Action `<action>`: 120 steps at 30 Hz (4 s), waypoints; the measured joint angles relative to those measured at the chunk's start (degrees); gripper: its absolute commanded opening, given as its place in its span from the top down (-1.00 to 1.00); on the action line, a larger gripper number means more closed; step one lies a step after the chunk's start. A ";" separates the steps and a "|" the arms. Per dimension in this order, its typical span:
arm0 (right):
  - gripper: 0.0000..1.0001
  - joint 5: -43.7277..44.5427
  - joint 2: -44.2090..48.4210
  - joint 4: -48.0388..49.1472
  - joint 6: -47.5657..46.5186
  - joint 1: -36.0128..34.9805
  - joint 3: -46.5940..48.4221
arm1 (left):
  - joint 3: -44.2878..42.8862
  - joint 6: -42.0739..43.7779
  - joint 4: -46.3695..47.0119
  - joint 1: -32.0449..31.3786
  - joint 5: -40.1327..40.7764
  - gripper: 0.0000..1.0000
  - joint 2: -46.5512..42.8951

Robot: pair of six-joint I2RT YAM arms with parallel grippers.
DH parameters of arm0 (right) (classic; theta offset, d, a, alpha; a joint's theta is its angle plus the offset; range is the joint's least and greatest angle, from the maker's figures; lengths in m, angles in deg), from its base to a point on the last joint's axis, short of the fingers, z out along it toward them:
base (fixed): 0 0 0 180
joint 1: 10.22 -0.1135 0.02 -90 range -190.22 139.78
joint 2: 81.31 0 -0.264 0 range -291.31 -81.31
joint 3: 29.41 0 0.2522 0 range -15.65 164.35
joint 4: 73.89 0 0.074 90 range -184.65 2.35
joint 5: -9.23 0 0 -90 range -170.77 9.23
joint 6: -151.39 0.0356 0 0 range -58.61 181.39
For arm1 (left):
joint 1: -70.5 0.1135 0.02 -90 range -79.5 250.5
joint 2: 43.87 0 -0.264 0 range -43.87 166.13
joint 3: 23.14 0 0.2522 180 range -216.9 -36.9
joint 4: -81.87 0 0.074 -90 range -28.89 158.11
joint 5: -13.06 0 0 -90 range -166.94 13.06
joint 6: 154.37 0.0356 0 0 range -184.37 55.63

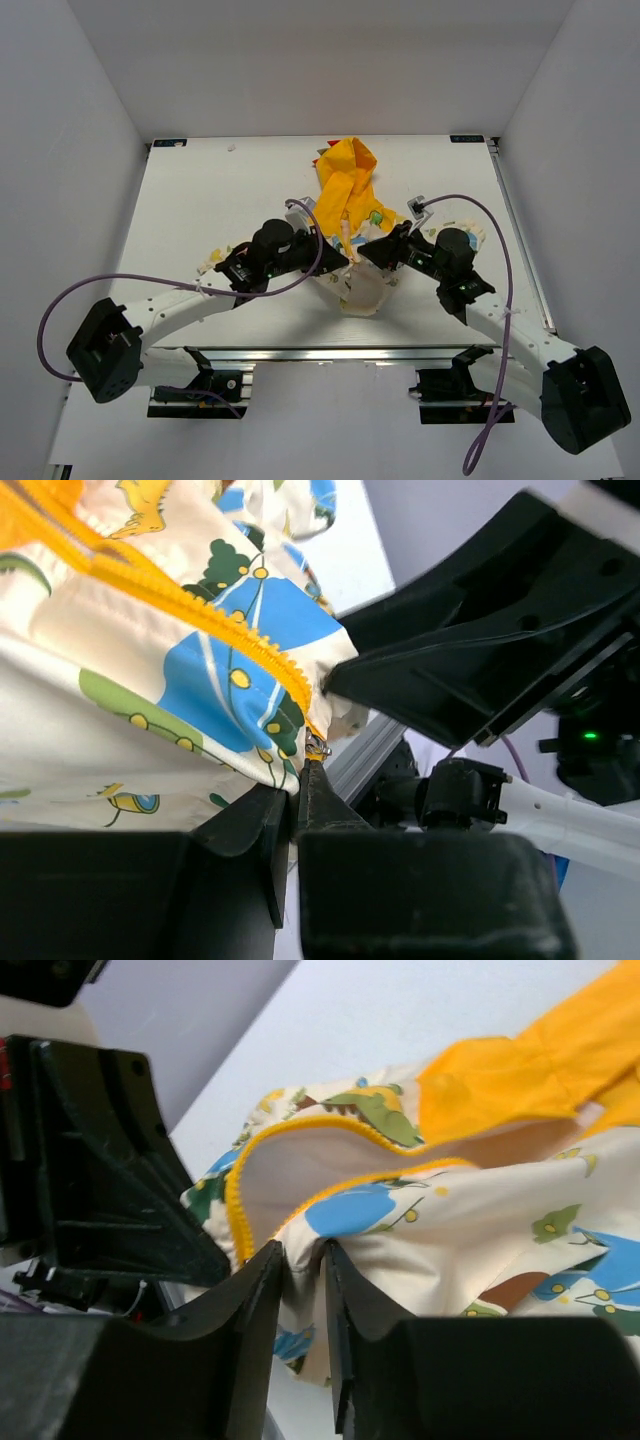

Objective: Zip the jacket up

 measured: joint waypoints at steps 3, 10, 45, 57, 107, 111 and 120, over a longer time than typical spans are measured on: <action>-0.01 1.68 1.84 -7.76 -2.80 0.42 1.70 | -2.25 -0.76 -5.49 -0.79 1.14 1.00 0.55; -0.34 4.00 5.64 -22.08 -7.23 0.59 5.90 | -5.70 -3.13 -14.01 -1.14 5.01 1.00 1.36; -0.35 65.29 -0.37 -33.16 -38.56 -41.27 13.40 | -34.95 -11.04 -52.65 -1.14 14.86 1.00 15.82; -0.28 62.97 -4.17 -28.48 -39.69 -41.38 12.15 | -34.95 -11.23 -53.16 -1.14 14.84 1.00 15.82; 0.09 55.08 -7.17 -29.31 -40.00 -41.29 12.31 | -32.70 -7.15 -52.87 -1.14 14.86 1.00 15.74; 0.09 56.48 -7.76 -27.30 -40.04 -41.31 12.31 | -32.87 -7.17 -52.85 -1.14 14.82 1.00 15.74; 0.10 63.36 -9.92 -21.70 -40.22 -41.31 12.31 | -32.85 -7.30 -52.02 -1.14 14.51 1.00 14.21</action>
